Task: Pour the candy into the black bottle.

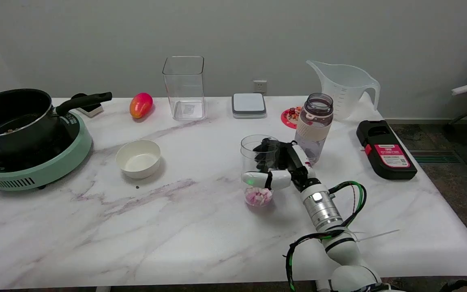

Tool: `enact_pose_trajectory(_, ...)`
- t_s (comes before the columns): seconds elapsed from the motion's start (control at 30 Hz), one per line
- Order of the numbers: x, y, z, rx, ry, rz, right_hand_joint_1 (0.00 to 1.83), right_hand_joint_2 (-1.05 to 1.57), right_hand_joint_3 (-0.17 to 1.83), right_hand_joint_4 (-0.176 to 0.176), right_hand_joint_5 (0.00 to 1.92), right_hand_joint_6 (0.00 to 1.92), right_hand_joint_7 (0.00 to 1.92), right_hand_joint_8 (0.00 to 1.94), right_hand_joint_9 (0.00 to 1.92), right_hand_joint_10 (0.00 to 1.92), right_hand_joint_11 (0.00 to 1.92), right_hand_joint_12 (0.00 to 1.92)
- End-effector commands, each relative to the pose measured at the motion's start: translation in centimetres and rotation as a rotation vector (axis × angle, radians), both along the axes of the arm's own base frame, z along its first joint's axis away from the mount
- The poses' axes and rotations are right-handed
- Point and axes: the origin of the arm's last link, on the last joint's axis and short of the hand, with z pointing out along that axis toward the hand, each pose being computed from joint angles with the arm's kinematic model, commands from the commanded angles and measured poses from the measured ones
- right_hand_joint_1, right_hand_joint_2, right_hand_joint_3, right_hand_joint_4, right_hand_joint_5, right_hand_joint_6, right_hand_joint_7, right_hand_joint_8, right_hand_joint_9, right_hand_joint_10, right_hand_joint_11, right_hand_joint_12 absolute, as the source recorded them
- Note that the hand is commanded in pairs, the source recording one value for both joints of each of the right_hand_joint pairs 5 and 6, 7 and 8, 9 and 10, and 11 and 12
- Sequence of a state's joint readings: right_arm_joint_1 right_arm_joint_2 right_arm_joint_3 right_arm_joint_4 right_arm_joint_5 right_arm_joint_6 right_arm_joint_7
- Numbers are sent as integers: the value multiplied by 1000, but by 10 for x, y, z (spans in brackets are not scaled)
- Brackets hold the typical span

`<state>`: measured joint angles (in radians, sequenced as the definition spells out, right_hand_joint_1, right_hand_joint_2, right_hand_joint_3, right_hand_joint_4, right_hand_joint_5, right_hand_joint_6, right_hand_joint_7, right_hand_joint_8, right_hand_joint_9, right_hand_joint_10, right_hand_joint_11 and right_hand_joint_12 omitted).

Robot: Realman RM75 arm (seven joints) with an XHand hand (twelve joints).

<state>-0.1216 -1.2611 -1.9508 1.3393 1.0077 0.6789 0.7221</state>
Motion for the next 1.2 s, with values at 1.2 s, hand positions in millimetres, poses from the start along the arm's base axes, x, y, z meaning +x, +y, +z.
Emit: enact_pose_trajectory(1.2,30,120,89,-667,110,242,1181,1562,558,0,1351,1351,1647,1647,1611,1611,1346,1346)
